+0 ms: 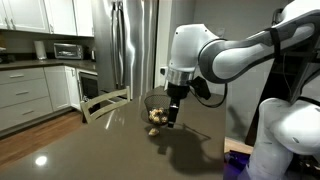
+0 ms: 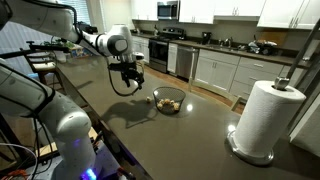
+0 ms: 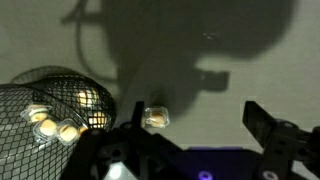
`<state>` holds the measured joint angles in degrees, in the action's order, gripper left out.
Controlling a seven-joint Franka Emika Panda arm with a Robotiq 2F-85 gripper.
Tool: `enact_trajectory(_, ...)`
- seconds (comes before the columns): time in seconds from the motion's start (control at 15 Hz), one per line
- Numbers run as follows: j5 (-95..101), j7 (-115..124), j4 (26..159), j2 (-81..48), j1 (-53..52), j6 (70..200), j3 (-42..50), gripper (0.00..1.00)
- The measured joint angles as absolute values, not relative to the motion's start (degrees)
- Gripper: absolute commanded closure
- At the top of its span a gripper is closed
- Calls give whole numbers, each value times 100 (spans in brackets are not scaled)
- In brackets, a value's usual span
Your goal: Move the hamburger toy on the counter to the right
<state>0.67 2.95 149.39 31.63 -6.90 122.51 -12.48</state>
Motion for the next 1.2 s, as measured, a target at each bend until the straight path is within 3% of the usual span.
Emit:
enact_trajectory(0.47,99,514,13730,1865,-689,11319,-1234,0)
enact_trajectory(1.2,1000,510,13254,774,-690,11574,-1102,0)
